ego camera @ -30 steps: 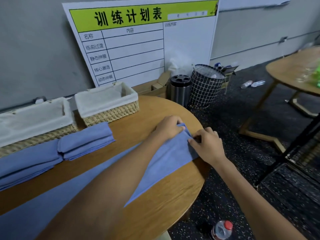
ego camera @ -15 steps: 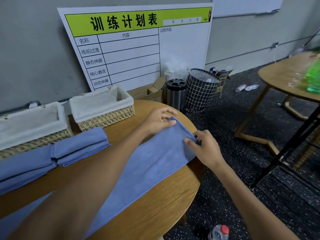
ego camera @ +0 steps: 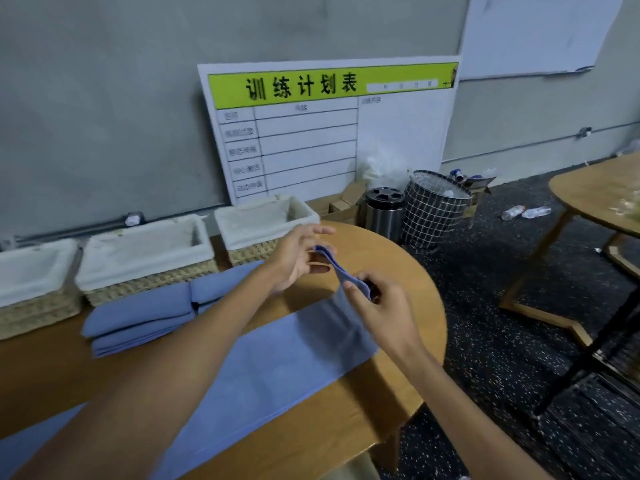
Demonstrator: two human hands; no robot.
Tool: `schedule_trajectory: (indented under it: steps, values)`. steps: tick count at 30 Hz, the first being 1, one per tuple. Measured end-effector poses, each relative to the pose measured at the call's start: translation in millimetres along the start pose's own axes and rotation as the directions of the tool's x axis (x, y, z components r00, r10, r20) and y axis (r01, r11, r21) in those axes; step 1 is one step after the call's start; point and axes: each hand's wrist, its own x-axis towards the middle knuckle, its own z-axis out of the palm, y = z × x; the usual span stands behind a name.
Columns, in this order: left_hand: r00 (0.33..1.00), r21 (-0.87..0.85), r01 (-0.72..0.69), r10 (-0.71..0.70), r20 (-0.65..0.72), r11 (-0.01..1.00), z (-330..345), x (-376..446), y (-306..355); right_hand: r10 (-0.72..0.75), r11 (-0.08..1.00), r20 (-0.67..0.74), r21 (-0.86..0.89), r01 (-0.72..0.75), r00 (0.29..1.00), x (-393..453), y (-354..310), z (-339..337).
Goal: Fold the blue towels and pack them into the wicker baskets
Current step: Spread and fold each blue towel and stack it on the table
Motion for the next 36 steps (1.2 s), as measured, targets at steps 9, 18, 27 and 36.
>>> schedule_trajectory:
  steps: [9,18,27,36]
  values:
    - [0.984,0.141,-0.035,0.059,-0.168,0.989,-140.0,-175.9,56.7,-0.166,0.979,0.233,0.155,0.132,0.958,-50.6,-115.3,139.0]
    - [0.924,0.273,0.045,0.064,-0.377,0.961,-233.3,-305.7,38.6,-0.287,0.953,0.479,0.231,0.196,0.83,-131.9,-161.1,260.5]
    - [0.857,0.655,0.337,0.068,-0.511,0.676,-275.9,-360.7,-40.7,-0.251,0.936,0.792,0.053,0.347,0.557,-173.8,-141.0,303.3]
    - [0.894,0.926,0.306,0.267,-0.359,0.222,-149.3,-313.6,-75.8,-0.164,0.851,0.512,-0.359,0.384,0.843,-82.8,-48.5,213.0]
